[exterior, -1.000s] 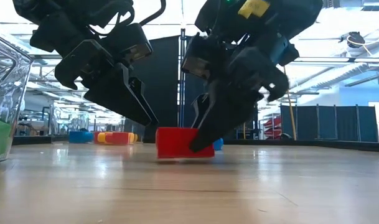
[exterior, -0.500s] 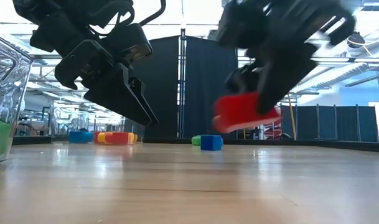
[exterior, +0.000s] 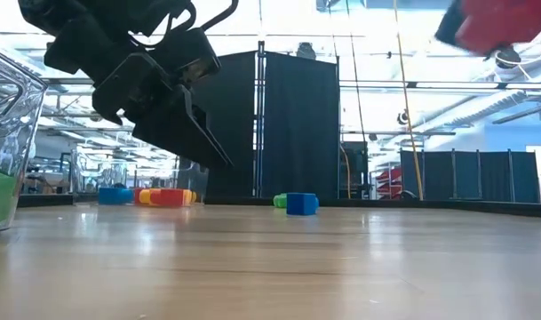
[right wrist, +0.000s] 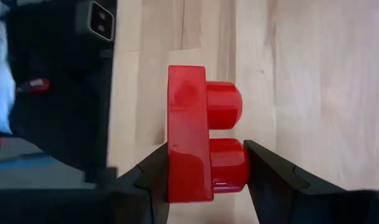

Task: Sort blocks by size
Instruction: Put the two-stud red game piece into the bottom right transparent bin

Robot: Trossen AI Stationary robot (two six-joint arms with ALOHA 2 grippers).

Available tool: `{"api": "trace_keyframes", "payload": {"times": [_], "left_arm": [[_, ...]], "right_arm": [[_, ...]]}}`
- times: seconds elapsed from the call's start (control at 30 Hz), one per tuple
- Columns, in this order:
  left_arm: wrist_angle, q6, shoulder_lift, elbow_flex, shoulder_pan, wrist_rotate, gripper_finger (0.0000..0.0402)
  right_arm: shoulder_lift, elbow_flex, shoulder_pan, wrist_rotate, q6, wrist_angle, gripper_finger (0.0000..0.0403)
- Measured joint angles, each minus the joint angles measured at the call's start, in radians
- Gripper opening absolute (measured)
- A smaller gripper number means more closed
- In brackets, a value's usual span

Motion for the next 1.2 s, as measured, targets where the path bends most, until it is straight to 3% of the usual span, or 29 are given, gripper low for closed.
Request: {"api": "trace_keyframes", "payload": {"times": [0.27, 0.5, 0.83, 1.07, 1.2], "left_arm": [[0.009, 0.002, 0.000, 0.000, 0.001, -0.008, 0.0251], [0.011, 0.003, 0.000, 0.000, 0.001, -0.139, 0.0251], [0.011, 0.002, 0.000, 0.000, 0.001, -0.180, 0.0251], [0.011, 0.003, 0.000, 0.000, 0.003, -0.183, 0.0251], [0.011, 0.083, 0.000, 0.000, 0.003, -0.196, 0.0251]], "right_arm": [[-0.133, 0.000, 0.150, 0.103, 0.316, -0.239, 0.0164], [-0.143, 0.000, 0.288, 0.105, 0.541, -0.317, 0.0163], [-0.098, 0.000, 0.443, 0.129, 0.755, -0.364, 0.0166], [-0.024, -0.001, 0.493, 0.118, 0.832, -0.379, 0.0166], [0.020, -0.001, 0.507, 0.117, 0.865, -0.393, 0.0166]]}}
